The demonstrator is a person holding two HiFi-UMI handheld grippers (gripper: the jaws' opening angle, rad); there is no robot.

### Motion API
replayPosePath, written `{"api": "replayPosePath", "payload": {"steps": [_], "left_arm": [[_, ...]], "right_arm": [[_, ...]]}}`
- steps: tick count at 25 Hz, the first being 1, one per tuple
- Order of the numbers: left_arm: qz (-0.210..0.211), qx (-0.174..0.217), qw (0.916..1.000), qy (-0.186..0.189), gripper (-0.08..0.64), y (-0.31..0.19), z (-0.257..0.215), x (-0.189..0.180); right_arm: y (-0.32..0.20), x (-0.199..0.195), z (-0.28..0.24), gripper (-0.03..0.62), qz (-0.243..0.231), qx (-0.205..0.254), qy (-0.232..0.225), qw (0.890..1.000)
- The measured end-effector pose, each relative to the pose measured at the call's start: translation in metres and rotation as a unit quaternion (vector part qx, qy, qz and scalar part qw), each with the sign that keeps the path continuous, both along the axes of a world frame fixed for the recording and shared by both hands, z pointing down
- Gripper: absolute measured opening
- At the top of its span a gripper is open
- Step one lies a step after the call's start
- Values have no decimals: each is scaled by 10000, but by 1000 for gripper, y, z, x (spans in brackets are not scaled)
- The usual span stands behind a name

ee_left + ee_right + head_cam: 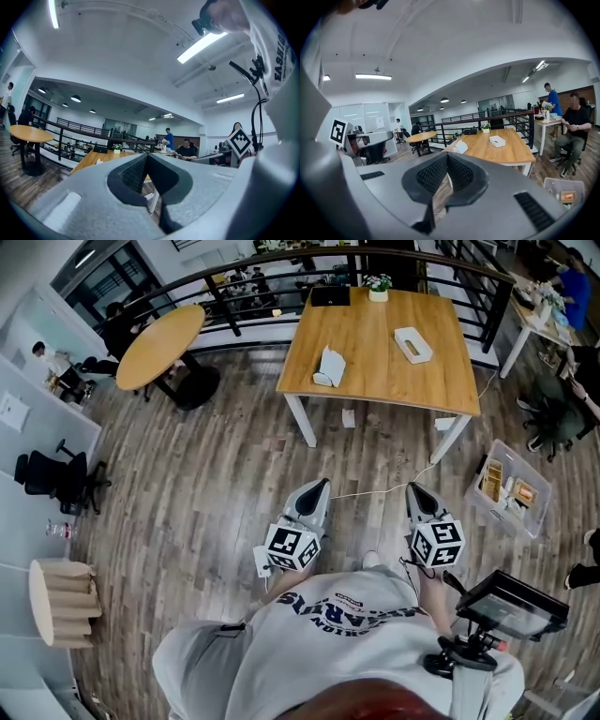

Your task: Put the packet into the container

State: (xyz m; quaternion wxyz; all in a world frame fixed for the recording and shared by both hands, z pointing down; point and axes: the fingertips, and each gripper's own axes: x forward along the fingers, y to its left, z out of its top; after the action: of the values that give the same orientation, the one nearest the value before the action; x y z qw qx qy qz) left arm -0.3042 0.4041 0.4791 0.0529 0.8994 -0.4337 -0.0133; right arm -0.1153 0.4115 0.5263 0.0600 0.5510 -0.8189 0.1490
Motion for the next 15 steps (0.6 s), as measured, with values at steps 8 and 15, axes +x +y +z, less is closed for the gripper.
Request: {"api": "replayPosePath", "payload": {"steps": [8,15], "left_arm": [[-227,-34,9997,-68,2,-52,0,58],[-257,-96,9995,-160,2,-60,1,96]], "right_arm": [[-45,62,0,8,-37,-30,-54,10000],[-71,89,8,8,-196,-57,-92,9997]]}}
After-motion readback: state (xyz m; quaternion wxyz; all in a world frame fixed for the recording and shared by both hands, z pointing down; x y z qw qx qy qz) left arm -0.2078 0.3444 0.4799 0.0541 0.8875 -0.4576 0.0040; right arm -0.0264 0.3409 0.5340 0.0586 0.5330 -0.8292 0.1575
